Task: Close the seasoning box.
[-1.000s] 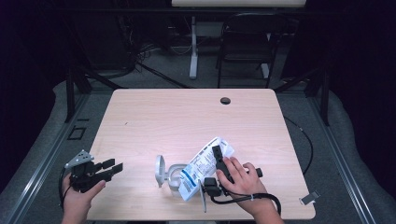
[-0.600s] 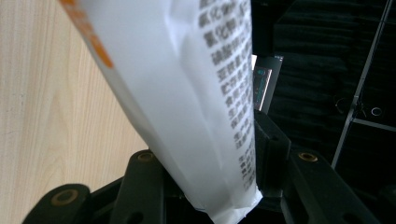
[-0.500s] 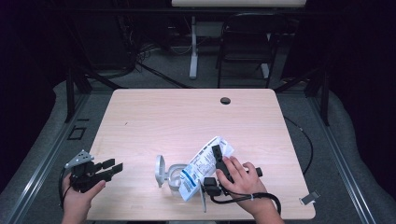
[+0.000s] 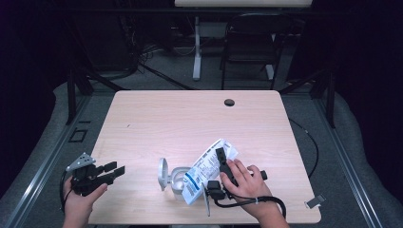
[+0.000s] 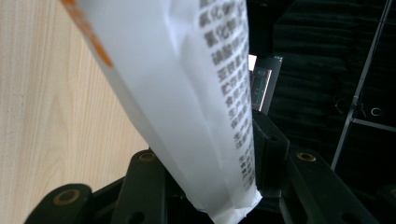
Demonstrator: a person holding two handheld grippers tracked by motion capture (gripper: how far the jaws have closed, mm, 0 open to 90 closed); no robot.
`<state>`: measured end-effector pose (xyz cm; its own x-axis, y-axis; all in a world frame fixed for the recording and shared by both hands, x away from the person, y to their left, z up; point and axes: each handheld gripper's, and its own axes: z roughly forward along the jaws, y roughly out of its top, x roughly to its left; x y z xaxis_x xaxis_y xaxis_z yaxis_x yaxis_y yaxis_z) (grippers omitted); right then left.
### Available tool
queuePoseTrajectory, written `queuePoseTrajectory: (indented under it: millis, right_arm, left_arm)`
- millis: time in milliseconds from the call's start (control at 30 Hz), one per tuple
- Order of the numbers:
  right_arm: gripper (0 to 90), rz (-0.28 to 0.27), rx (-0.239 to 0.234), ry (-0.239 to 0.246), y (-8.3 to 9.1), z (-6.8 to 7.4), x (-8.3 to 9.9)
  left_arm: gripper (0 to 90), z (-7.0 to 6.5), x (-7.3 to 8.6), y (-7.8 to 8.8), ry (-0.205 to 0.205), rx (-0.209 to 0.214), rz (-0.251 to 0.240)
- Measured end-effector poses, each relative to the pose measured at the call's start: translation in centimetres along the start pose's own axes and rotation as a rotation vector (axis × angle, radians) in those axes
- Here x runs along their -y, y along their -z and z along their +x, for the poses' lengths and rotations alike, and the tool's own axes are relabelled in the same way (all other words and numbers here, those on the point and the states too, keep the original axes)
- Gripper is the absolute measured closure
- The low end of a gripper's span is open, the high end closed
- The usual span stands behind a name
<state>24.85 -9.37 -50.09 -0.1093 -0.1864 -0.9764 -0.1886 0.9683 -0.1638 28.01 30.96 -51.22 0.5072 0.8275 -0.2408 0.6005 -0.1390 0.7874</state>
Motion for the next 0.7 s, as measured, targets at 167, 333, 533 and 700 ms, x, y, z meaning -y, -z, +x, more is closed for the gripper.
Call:
queuePoseTrajectory:
  millis: [167, 333, 533, 700]
  right_arm:
    - [62.9, 0.013, 0.001, 0.011, 0.08, -0.14, -0.03]
    - [62.9, 0.016, -0.001, 0.015, 0.13, -0.17, -0.02]
    - [63.1, 0.012, 0.005, 0.015, 0.16, -0.22, -0.04]
    - [63.2, 0.010, 0.007, 0.008, 0.16, -0.23, -0.01]
  left_arm:
    - [53.8, 0.01, 0.00, -0.01, 0.000, 0.000, 0.000]
    - [53.8, 0.04, 0.03, -0.06, 0.001, -0.001, 0.002]
    - [53.8, 0.07, 0.06, -0.08, 0.003, -0.003, -0.002]
    - [53.8, 0.06, 0.04, -0.07, 0.000, -0.002, 0.002]
